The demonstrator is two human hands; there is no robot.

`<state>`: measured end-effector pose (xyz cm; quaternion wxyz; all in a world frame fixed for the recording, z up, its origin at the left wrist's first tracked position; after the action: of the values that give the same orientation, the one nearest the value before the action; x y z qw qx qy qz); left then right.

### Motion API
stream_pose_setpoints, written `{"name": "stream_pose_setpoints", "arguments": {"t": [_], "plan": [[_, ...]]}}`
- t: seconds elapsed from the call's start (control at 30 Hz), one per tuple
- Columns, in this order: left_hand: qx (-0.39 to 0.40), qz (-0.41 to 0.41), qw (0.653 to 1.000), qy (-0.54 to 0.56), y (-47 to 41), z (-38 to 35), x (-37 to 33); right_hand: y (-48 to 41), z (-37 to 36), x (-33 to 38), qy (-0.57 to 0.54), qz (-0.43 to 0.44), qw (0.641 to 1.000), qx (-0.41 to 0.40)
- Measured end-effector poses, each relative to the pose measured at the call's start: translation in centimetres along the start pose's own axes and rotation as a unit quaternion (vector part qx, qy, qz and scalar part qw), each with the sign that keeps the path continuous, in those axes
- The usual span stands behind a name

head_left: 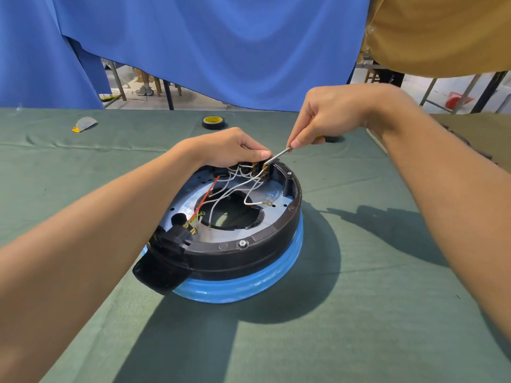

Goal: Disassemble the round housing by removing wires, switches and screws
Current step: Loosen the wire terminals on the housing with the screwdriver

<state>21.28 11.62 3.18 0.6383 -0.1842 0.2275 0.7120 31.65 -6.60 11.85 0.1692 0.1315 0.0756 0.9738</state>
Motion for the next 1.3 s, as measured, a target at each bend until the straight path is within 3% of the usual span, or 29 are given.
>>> {"name": "stream_pose_setpoints", "arguments": {"t": [0.23, 0.43, 0.53, 0.63, 0.9, 1.1, 1.3], "plan": [[0.0, -0.012, 1.0, -0.008, -0.1, 0.0, 0.2, 3.0, -3.1, 1.9, 0.155, -0.01, 0.98, -0.126], [0.007, -0.008, 1.0, -0.001, 0.0, 0.1, 0.1, 1.2, -0.7, 0.1, 0.0, 0.012, 1.0, -0.011], [0.008, -0.006, 1.0, -0.006, 0.1, 0.1, 0.0, 0.1, -0.5, -1.0, -0.111, 0.0, 0.992, 0.057], [0.006, -0.003, 1.0, -0.006, 0.1, 0.1, 0.0, -0.1, -0.8, -1.7, -0.169, -0.009, 0.983, 0.07], [0.007, -0.006, 1.0, 0.009, 0.1, 0.0, -0.1, 3.7, -3.7, 0.1, 0.031, -0.001, 0.992, -0.122], [0.01, -0.015, 1.0, 0.004, 0.4, -0.1, -0.2, 4.7, -6.2, 2.0, 0.128, 0.014, 0.974, -0.185], [0.01, -0.009, 1.0, 0.005, 0.5, -0.1, -0.3, 5.6, -6.8, 0.9, 0.109, -0.015, 0.966, -0.234]]}}
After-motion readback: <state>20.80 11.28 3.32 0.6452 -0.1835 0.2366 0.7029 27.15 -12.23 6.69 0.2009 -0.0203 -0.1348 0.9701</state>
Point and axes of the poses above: each hand's wrist, its own y-axis away from the middle knuckle, its own z-axis out of the back of the hand, x = y × z, the point moved 1 cm from there along -y, towards the middle knuckle, and after that the axes turned 5 degrees about x, right-handed, at the moved point
